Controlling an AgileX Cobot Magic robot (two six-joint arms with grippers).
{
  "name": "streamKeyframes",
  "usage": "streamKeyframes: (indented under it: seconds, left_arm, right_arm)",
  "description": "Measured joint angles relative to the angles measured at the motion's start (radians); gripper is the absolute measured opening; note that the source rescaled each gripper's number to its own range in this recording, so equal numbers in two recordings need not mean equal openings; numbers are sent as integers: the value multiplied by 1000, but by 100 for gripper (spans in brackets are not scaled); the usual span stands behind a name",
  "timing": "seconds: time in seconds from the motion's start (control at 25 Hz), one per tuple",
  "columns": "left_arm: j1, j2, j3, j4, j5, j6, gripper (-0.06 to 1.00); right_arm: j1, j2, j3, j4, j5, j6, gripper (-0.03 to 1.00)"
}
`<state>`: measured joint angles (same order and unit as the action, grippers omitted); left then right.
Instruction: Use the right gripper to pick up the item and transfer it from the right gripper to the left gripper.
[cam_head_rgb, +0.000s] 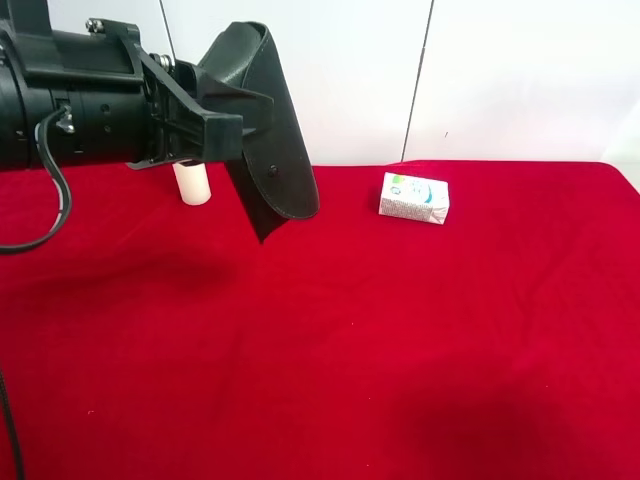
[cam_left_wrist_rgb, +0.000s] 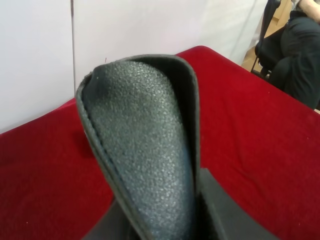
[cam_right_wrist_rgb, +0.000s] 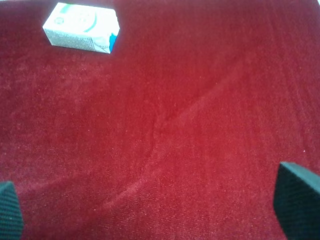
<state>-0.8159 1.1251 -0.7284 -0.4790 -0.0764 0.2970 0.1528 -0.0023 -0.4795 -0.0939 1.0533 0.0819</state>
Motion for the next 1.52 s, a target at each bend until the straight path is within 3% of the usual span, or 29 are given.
streamKeyframes:
  seconds: [0.12, 0.24, 0.6, 0.84, 1.12, 1.52]
  left_arm:
    - [8, 0, 0, 16, 15, 0, 1]
    - [73, 0, 0, 5, 64, -5, 1]
    - [428, 0, 0, -17, 302, -12, 1]
    - [598, 44, 0, 13, 396, -12, 1]
    - [626, 241, -25, 17, 406, -12, 1]
    - [626, 487, -199, -32, 497, -12, 0]
  right_arm:
    - [0, 0, 0, 0, 0, 0, 100]
    - [0, 0, 0, 0, 0, 0, 100]
    - [0, 0, 0, 0, 0, 0, 100]
    - [0, 0, 0, 0, 0, 0, 100]
    - [0, 0, 0, 0, 1, 0, 100]
    - [0, 0, 0, 0, 2, 0, 100]
